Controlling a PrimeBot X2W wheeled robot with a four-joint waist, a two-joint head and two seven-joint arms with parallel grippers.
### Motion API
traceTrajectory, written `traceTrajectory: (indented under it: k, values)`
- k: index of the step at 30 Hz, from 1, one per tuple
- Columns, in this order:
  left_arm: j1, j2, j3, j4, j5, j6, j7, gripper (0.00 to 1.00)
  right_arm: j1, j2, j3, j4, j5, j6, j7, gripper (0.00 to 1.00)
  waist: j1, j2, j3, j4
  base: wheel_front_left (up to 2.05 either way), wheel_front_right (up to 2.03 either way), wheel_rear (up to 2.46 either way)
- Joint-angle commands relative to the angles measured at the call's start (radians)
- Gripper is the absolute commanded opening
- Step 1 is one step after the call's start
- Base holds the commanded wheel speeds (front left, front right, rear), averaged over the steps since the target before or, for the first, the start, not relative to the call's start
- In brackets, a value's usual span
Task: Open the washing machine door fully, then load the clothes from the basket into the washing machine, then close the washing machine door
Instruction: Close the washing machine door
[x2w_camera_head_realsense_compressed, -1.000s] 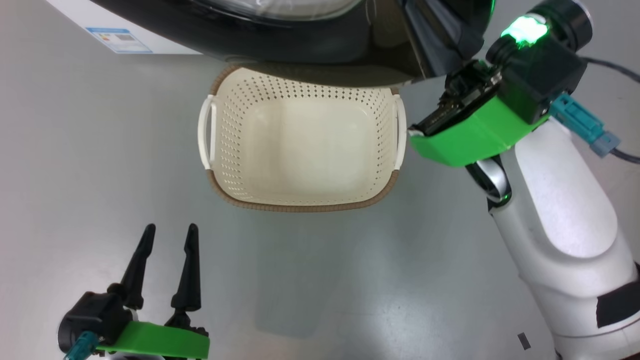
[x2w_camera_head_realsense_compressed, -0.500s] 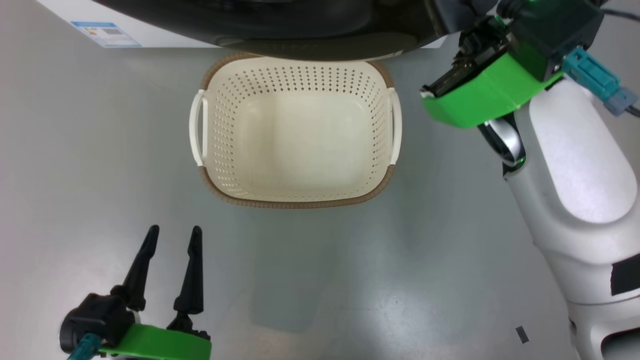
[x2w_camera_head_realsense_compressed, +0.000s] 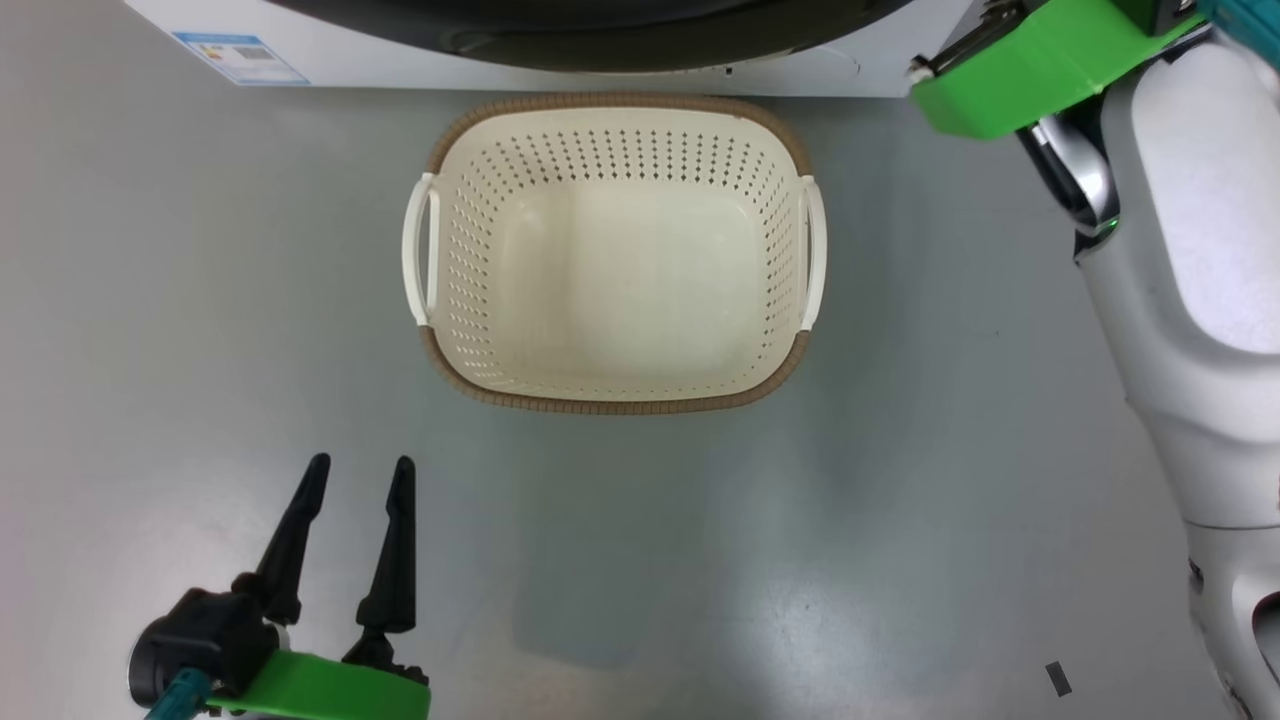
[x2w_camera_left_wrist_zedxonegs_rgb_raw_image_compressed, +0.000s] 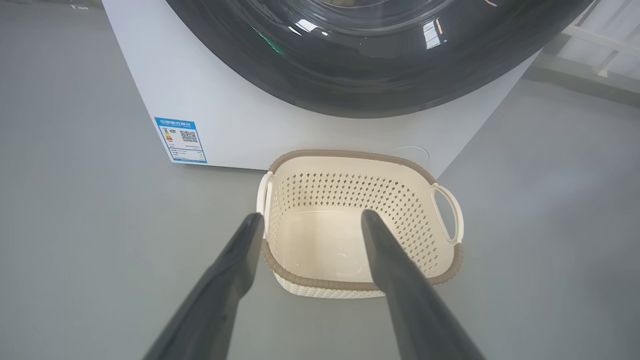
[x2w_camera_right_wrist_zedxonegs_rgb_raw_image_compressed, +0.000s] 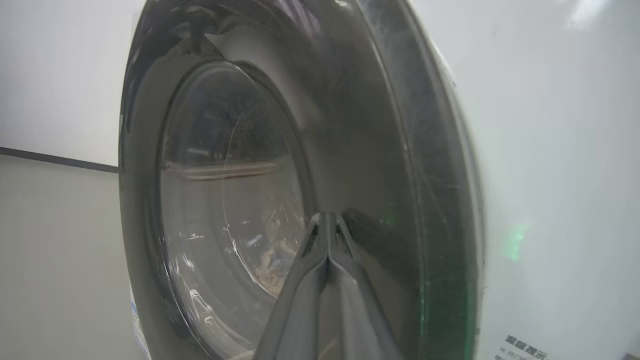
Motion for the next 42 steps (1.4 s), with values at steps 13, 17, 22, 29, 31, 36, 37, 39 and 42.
traceTrajectory:
  k: [13, 17, 22, 29, 31, 36, 37, 39, 42]
  values:
    - [0.035, 0.015, 0.002, -0.021, -0.018, -0.002, -0.006, 1.0, -0.09, -0.008, -0.029, 0.096, -0.047, 0.001, -0.004, 0.0, 0.0, -0.0001, -0.003, 0.033, 0.0, 0.0, 0.0]
    - [0.033, 0.014, 0.002, -0.023, -0.02, -0.002, -0.006, 1.0, -0.111, -0.009, -0.044, 0.118, -0.061, 0.001, -0.004, 0.0, 0.0, -0.0001, 0.004, 0.04, 0.0, 0.0, 0.0]
    - [0.028, 0.013, -0.001, -0.023, -0.021, -0.002, -0.006, 1.0, -0.147, -0.015, -0.084, 0.158, -0.102, 0.001, -0.004, 0.0, 0.0, -0.0001, 0.012, 0.046, 0.0, 0.0, 0.0]
    - [0.02, 0.01, -0.002, -0.02, -0.023, -0.002, -0.006, 1.0, -0.156, -0.006, -0.124, 0.191, -0.149, 0.001, -0.004, 0.0, 0.0, -0.0001, 0.013, 0.045, 0.0, 0.0, 0.0]
    - [0.018, 0.009, 0.0, -0.019, -0.023, -0.002, -0.006, 1.0, -0.15, -0.004, -0.123, 0.19, -0.151, 0.001, -0.004, 0.0, 0.0, -0.0001, 0.011, 0.043, 0.0, 0.0, 0.0]
    - [0.012, 0.006, 0.011, -0.015, -0.023, -0.002, -0.006, 1.0, -0.126, 0.01, -0.094, 0.158, -0.135, 0.001, -0.004, 0.0, 0.0, -0.0001, 0.005, 0.028, 0.0, 0.0, 0.0]
    - [0.011, 0.005, 0.014, -0.013, -0.022, -0.002, -0.006, 1.0, -0.115, 0.013, -0.083, 0.145, -0.126, 0.001, -0.004, 0.0, 0.0, -0.0001, 0.001, 0.023, 0.0, 0.0, 0.0]
    - [0.009, 0.003, 0.021, -0.01, -0.023, -0.002, -0.006, 1.0, -0.086, 0.018, -0.07, 0.115, -0.103, 0.001, -0.004, 0.0, 0.0, -0.0001, -0.011, 0.013, 0.0, 0.0, 0.0]
    - [0.005, 0.0, 0.034, 0.0, -0.023, -0.002, -0.006, 1.0, -0.031, 0.025, -0.062, 0.068, -0.074, 0.001, -0.004, 0.0, 0.0, -0.0001, -0.033, -0.007, 0.0, 0.0, 0.0]
